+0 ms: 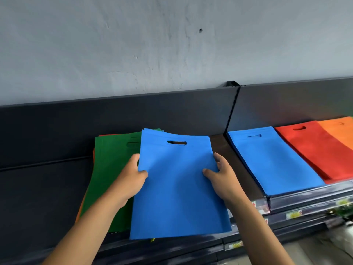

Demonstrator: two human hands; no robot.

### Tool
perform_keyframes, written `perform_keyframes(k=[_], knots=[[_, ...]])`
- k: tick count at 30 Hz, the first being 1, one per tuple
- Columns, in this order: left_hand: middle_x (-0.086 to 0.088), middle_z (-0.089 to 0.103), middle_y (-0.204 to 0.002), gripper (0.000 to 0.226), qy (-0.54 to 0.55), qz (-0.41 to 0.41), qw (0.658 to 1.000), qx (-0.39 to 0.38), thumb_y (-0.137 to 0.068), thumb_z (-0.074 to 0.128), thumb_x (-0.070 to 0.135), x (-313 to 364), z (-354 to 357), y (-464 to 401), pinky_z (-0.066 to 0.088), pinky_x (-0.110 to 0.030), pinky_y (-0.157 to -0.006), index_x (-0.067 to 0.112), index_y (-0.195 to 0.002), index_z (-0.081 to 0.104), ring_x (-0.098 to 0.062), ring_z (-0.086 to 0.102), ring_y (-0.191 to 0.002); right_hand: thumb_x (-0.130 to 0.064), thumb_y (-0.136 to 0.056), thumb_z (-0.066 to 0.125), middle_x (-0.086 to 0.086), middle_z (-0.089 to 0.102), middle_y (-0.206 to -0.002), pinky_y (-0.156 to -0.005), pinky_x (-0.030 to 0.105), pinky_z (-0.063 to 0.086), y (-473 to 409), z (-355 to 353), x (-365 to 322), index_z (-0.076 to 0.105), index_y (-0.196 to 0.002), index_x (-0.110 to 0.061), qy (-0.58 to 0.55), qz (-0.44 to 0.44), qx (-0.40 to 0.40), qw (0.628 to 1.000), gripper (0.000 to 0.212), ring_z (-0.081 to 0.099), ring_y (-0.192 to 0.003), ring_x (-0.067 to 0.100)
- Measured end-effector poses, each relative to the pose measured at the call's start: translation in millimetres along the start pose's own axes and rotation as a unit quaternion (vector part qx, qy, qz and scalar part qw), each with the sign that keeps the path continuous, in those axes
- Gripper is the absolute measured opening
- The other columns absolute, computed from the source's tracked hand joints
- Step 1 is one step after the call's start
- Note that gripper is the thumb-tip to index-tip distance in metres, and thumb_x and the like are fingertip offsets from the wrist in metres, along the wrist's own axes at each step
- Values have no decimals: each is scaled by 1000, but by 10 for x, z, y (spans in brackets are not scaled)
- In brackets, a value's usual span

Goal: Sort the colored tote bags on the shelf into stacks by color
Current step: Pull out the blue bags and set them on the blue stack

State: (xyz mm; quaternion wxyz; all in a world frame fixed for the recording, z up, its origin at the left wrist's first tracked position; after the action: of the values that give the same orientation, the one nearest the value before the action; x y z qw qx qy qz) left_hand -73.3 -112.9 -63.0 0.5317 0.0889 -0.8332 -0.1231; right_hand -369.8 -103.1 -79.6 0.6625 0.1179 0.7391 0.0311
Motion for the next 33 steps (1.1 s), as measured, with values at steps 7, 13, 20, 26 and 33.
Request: perform_keyframes(k=[7,13,20,26,33], knots=[[1,69,-111,40,-23,-1,1000,20,-94,43,3,434,619,-76,48,-37,-77,38,-111,50,-35,67,-106,-13,-100,56,-24,64,-124,-87,40,66,-302,-604,82,45,-146,-41,25,7,-3,1000,55,73,-100,6],[-3,71,-108,40,-25,1,1000,12,-94,47,3,959,1552,-341,51,-39,-77,37,-114,51,-28,68,-90,-13,-95,58,-8,72,-124,-87,48,65,-935,-1640,100,47,-148,-35,76,6,-8,997,58,77,-98,16],[5,78,-102,36,-17,-3,1000,-18,-84,59,21,1455,2675,-732,60,-48,-93,41,-114,53,-15,76,-93,-2,-97,58,0,74,-116,-83,52,66,-1528,-2941,91,48,-147,-28,110,7,20,994,57,78,-91,22],[-1,77,-98,25,-87,-38,994,-57,-92,56,22,1637,3359,-962,61,-39,-75,33,-114,61,-24,75,-88,-2,-92,61,4,66,-118,-74,39,55,-1811,-3511,195,44,-149,-12,246,27,2,969,60,68,-95,24],[-6,44,-77,15,-116,-76,990,-25,-91,53,18,1671,3580,-1112,37,-37,-65,16,-80,42,-20,47,-73,-8,-94,61,24,49,-144,-94,41,43,-2011,-3731,392,36,-153,0,330,33,7,943,64,52,-128,43]])
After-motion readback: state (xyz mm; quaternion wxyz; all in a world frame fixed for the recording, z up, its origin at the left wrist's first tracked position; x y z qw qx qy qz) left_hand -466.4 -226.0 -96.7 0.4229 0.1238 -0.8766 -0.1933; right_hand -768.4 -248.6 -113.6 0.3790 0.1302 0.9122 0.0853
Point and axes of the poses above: each hand's wrist, its own y-axis away from the middle knuckle, its own z-axis out of the palm, x = y × z, the point moved 8 cm from there along -y, towards the middle knuckle
